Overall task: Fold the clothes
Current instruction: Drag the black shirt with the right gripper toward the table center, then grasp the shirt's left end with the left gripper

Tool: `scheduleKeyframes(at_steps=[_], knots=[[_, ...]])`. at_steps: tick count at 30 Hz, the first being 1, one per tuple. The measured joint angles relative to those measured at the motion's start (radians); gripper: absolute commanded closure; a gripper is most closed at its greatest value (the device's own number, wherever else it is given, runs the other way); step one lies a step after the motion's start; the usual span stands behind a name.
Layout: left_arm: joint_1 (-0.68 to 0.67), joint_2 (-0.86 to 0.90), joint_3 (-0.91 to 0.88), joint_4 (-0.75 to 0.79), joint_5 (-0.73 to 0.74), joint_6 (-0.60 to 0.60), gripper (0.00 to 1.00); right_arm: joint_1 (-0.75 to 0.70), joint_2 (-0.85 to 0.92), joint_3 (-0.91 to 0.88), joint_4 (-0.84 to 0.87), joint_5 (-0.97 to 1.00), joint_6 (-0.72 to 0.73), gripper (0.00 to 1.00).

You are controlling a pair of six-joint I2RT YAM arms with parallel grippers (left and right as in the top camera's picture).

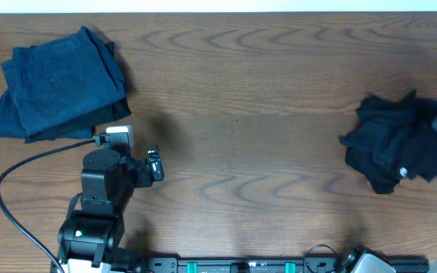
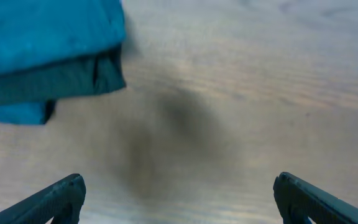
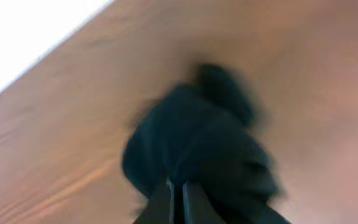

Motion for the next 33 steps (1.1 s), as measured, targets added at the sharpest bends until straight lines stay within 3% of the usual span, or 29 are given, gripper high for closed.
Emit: scheduleKeyframes(at_steps=[4, 9, 14, 17, 18, 24, 33], knots=[[0.000, 0.003, 0.000, 0.057, 0.022, -0.004, 0.02, 0.083, 0.000, 0.000, 0.092, -0.349, -0.066, 0.99], [0.000, 0.042, 0.000, 0.058, 0.027, -0.032, 0.02, 0.332, 0.005, 0.000, 0.092, -0.516, -0.117, 0.94], [0.000, 0.084, 0.000, 0.058, 0.034, -0.050, 0.02, 0.531, 0.014, 0.000, 0.095, -0.486, -0.159, 0.61], [0.000, 0.100, 0.000, 0.058, 0.037, -0.053, 0.02, 0.577, 0.014, 0.002, 0.077, -0.306, -0.109, 0.25], [0.000, 0.105, 0.000, 0.058, 0.037, -0.053, 0.02, 0.575, 0.014, 0.002, 0.061, -0.202, -0.070, 0.22], [0.000, 0.122, 0.000, 0.058, 0.069, -0.053, 0.02, 0.502, 0.014, 0.002, -0.053, 0.148, 0.052, 0.22], [-0.109, 0.230, 0.000, 0.063, 0.090, -0.053, 0.02, 0.353, 0.069, 0.002, -0.247, 0.351, 0.094, 0.20]])
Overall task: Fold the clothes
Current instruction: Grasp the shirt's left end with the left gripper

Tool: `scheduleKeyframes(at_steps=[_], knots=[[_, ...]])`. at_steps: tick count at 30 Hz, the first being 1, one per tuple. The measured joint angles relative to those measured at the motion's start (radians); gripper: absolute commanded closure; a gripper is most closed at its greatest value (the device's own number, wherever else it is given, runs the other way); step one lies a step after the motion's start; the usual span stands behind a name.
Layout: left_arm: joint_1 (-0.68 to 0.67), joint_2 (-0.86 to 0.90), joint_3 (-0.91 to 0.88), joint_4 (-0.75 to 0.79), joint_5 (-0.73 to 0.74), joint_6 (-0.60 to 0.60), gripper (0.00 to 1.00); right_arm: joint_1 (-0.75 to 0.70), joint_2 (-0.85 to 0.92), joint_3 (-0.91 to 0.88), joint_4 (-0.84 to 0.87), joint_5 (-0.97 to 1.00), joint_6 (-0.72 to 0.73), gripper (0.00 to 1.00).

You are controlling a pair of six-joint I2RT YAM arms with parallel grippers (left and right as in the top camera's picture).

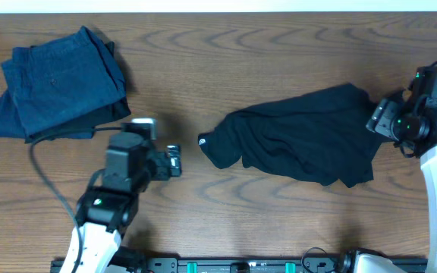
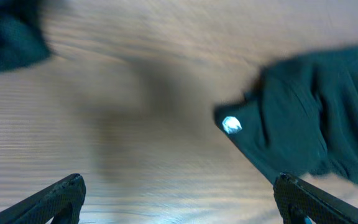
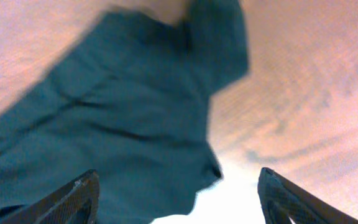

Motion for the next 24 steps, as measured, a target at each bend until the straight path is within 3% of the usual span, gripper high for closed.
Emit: scheduleKeyframes(at_steps=[8, 17, 24], knots=[[-0.190, 0.198, 0.000, 0.103, 0.008, -0.050, 0.02, -0.035, 0.059, 0.000, -0.029, 0.026, 0.008, 0.20], [-0.228, 0.440, 0.002, 0.297, 0.076, -0.217, 0.01, -0.035, 0.060, 0.000, -0.035, 0.029, 0.008, 0.19], [-0.233, 0.573, 0.003, 0.423, 0.175, -0.306, 0.13, -0.035, 0.060, 0.000, -0.038, 0.029, 0.008, 0.19]])
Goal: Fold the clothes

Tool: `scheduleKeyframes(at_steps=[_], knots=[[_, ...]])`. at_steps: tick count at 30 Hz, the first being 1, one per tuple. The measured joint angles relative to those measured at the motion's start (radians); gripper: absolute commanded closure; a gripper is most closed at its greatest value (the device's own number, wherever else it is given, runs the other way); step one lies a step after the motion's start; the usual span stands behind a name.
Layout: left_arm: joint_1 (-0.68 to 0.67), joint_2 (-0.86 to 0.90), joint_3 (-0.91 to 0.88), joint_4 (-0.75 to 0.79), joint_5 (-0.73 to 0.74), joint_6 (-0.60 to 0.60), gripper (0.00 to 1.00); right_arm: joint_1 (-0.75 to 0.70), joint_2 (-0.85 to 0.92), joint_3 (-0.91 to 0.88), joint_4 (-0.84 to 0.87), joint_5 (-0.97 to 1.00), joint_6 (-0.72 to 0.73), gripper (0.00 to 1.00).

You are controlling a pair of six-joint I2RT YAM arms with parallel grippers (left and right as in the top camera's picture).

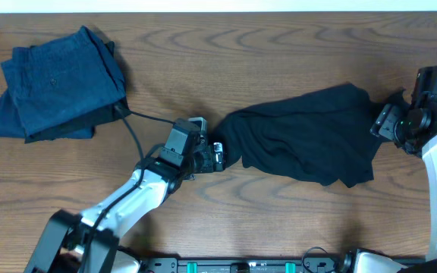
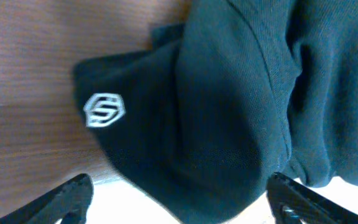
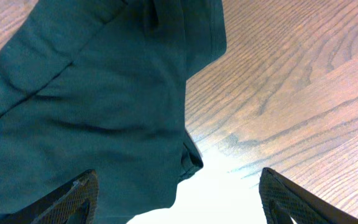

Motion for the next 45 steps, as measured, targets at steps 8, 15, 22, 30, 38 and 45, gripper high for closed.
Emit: scheduleKeyframes(at_steps=[8, 15, 22, 30, 38, 45], knots=[[-0.048, 0.067, 0.000, 0.098, 0.045, -0.056, 0.94, 0.000, 0.000, 0.000, -0.010, 0.000, 0.000, 0.19], [-0.065, 0.047, 0.004, 0.216, 0.121, -0.066, 0.94, 0.000, 0.000, 0.000, -0.014, 0.000, 0.000, 0.18], [-0.044, -0.200, 0.193, 0.237, 0.191, -0.098, 0.94, 0.000, 0.000, 0.000, -0.016, -0.008, -0.006, 0.18], [-0.016, -0.372, 0.432, 0.269, 0.012, -0.003, 0.94, 0.001, 0.000, 0.000, -0.029, -0.234, -0.180, 0.18], [-0.015, -0.319, 0.423, 0.315, -0.044, 0.030, 0.94, 0.085, 0.000, 0.000, -0.048, -0.433, -0.367, 0.18], [-0.012, -0.324, 0.460, 0.362, -0.094, 0.086, 0.94, 0.238, 0.002, 0.000, -0.017, -0.415, -0.409, 0.18]])
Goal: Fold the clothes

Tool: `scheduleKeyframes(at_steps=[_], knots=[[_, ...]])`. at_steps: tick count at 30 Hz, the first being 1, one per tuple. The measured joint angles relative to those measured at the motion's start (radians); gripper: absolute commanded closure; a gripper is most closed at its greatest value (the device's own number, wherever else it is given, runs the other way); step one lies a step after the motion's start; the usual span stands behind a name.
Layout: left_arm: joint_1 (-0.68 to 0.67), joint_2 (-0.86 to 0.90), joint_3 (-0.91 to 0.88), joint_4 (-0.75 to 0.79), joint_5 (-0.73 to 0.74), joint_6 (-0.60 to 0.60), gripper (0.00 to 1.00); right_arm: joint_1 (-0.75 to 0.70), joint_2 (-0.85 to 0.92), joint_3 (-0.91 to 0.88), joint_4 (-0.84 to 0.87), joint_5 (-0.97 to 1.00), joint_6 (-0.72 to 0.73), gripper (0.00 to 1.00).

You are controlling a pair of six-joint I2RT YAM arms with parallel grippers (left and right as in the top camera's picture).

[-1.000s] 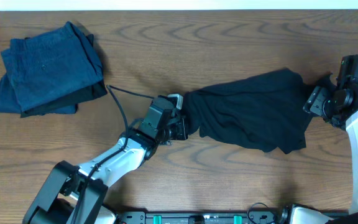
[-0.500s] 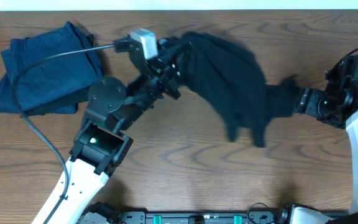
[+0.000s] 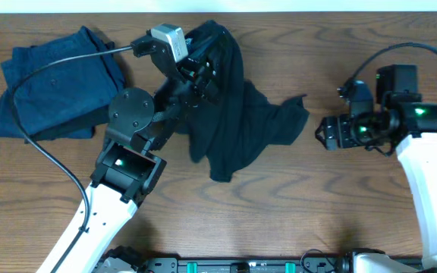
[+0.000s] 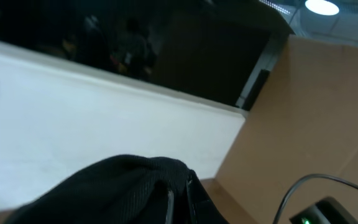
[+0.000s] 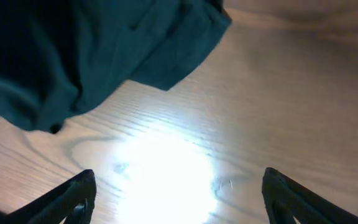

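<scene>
A black garment (image 3: pixel 237 121) hangs bunched from my left gripper (image 3: pixel 202 70), which is raised above the back of the table, left of centre. Its lower part drapes onto the wood, with one sleeve pointing right. In the left wrist view the left gripper (image 4: pixel 179 198) is shut on a fold of the black garment (image 4: pixel 123 186) and faces the wall. My right gripper (image 3: pixel 326 133) hovers open just right of the sleeve. In the right wrist view the right gripper (image 5: pixel 180 199) is spread wide over bare wood, with the garment's edge (image 5: pixel 73 56) ahead at the upper left.
A folded stack of blue trousers (image 3: pixel 51 83) lies at the back left corner of the wooden table (image 3: pixel 355 53). The left arm's black cable (image 3: pixel 21 129) loops over the left side. The table's far edge meets a white wall.
My left gripper was open at the garment's logo end on the table. Now it is shut on the garment and raised near the back edge. The garment has shifted left, and the right gripper has moved left too.
The garment was first bunched at the far right with my right gripper shut on it. Then it lay spread across the centre-right and the right gripper was open. My open left gripper was at the garment's left end, and now holds it lifted left of centre.
</scene>
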Motion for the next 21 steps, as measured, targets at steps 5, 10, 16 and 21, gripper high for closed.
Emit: scheduleKeyframes(at_steps=[5, 10, 16, 21], knots=[[0.000, -0.002, 0.036, 0.000, -0.016, 0.034, 0.94, 0.044, 0.048, 0.000, 0.053, 0.033, 0.047, 0.20], [0.001, -0.004, 0.037, -0.006, -0.024, 0.068, 0.94, 0.094, 0.184, 0.000, 0.134, 0.037, 0.092, 0.18], [0.001, -0.004, 0.037, -0.022, -0.027, 0.076, 0.94, 0.171, 0.358, 0.000, 0.292, 0.043, 0.169, 0.16], [0.001, -0.004, 0.037, -0.051, -0.043, 0.091, 0.94, 0.228, 0.477, 0.000, 0.454, 0.045, 0.276, 0.20]])
